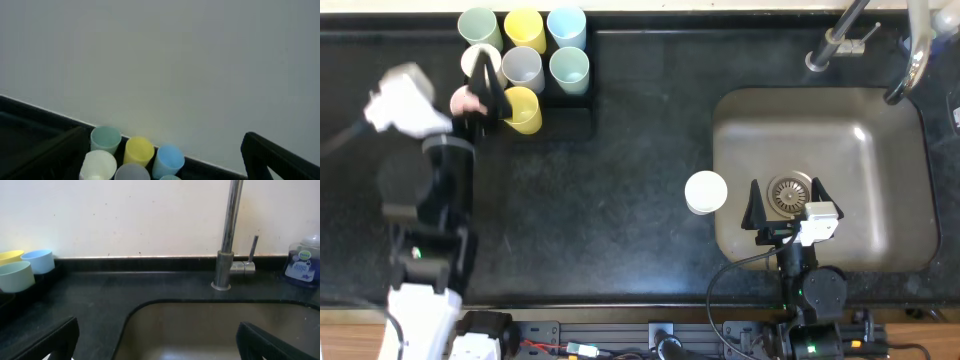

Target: Store Cups

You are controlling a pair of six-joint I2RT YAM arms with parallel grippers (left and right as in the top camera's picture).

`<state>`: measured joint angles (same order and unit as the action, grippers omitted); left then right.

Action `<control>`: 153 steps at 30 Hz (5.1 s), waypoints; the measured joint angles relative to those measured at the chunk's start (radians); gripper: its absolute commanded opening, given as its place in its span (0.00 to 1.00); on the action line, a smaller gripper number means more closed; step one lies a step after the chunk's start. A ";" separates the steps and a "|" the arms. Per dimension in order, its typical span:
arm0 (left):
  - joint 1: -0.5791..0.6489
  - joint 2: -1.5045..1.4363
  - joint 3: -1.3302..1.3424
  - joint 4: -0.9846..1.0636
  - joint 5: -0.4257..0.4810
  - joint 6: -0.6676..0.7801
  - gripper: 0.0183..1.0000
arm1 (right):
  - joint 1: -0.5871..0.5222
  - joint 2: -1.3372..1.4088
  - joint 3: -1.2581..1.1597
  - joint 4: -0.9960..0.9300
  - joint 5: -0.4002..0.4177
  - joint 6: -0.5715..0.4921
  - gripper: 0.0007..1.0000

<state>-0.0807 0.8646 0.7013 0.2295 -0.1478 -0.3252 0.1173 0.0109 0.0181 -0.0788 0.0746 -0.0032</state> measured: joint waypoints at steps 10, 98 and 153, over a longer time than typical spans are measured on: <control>0.018 -0.447 -0.381 0.056 0.105 0.187 1.00 | 0.000 0.000 0.000 0.000 0.000 0.000 1.00; 0.024 -0.852 -0.692 -0.309 0.164 0.229 1.00 | 0.000 0.275 0.323 -0.218 -0.023 0.000 1.00; 0.024 -0.852 -0.692 -0.309 0.167 0.229 1.00 | 0.119 1.765 1.336 -1.257 -0.161 -0.001 0.86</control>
<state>-0.0570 0.0128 0.0090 -0.0795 0.0196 -0.0967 0.2363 1.7760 1.3540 -1.3354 -0.0868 -0.0040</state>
